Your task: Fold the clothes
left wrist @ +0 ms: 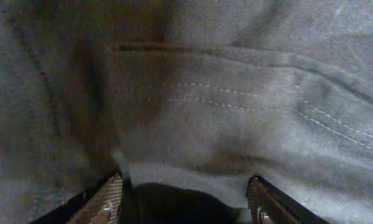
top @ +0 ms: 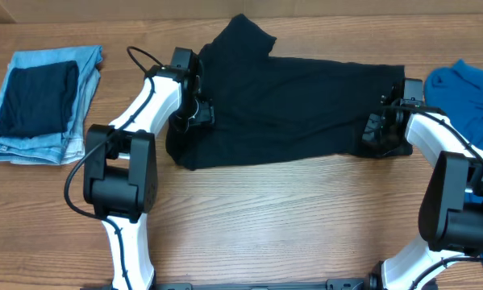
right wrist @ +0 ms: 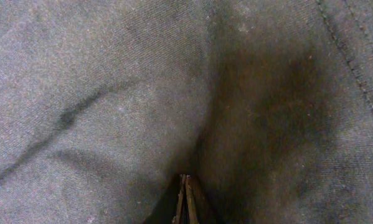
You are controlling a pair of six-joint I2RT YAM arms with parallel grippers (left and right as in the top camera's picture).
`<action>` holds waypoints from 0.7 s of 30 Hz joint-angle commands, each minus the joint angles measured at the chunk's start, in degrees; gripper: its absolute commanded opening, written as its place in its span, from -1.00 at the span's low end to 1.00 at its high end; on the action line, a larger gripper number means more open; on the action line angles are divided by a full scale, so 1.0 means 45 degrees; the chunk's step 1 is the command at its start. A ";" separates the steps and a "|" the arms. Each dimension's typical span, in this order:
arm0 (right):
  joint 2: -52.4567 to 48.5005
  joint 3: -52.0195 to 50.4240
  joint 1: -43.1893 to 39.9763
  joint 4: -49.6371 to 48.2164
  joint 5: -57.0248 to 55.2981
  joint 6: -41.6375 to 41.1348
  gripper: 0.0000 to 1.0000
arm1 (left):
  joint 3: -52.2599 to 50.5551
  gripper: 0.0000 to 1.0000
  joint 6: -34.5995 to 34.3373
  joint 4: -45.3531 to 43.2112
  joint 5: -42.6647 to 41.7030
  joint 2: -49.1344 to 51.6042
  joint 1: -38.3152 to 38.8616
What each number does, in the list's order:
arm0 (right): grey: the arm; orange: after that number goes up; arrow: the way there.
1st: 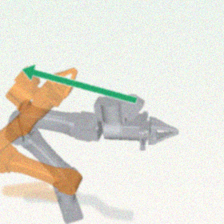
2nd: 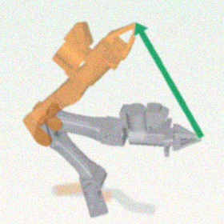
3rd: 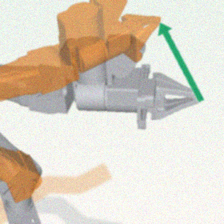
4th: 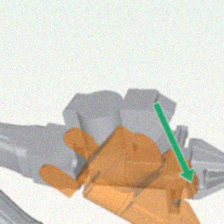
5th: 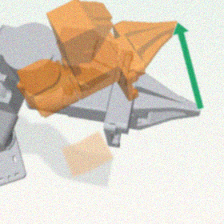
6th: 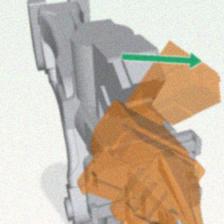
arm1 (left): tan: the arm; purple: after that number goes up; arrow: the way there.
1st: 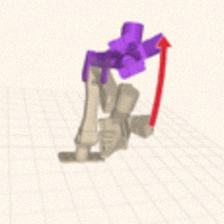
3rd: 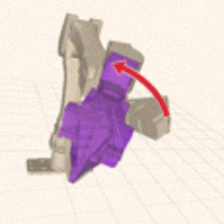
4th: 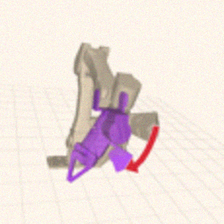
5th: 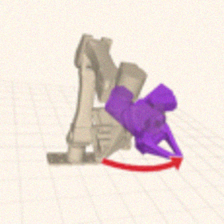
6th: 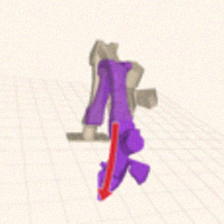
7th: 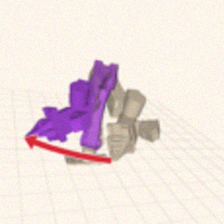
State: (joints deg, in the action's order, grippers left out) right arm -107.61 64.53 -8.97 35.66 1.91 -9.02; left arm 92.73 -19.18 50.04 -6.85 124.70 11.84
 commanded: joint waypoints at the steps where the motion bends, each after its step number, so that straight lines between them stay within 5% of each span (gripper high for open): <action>1: 0.0170 -0.0107 -0.0029 -0.0015 -0.0073 -0.0034 -0.92 | 0.0146 0.36 -0.0083 -0.0223 -0.0146 0.0107 -0.0078; 3: 0.0170 -0.0107 -0.0029 -0.0015 -0.0073 -0.0034 -0.92 | 0.0146 0.22 -0.0141 -0.0374 -0.0165 0.0107 -0.0078; 6: 0.0170 -0.0107 -0.0029 -0.0015 -0.0073 -0.0034 -0.92 | 0.0199 -0.33 -0.0131 -0.0379 -0.0393 0.0092 -0.0107; 11: 0.0170 -0.0107 -0.0029 -0.0015 -0.0078 -0.0034 -0.92 | 0.1200 -0.63 -0.0117 0.0282 -0.0340 0.0068 -0.0296; 18: 0.0170 -0.0107 -0.0029 0.0034 -0.0078 -0.0034 -0.92 | 0.1841 -0.67 0.0029 0.0612 0.0102 0.0068 -0.0389; 20: 0.0170 -0.0107 -0.0029 0.0029 -0.0078 -0.0034 -0.92 | 0.1836 -0.43 0.0112 0.1015 0.0461 0.0068 -0.0389; 21: 0.0170 -0.0107 -0.0029 0.0034 -0.0078 -0.0034 -0.92 | 0.1831 -0.16 0.0112 0.1088 0.0661 0.0073 -0.0389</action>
State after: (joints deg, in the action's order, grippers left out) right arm -107.61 64.49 -8.97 35.66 1.93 -8.99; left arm 99.72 -19.27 53.65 -6.87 124.77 10.44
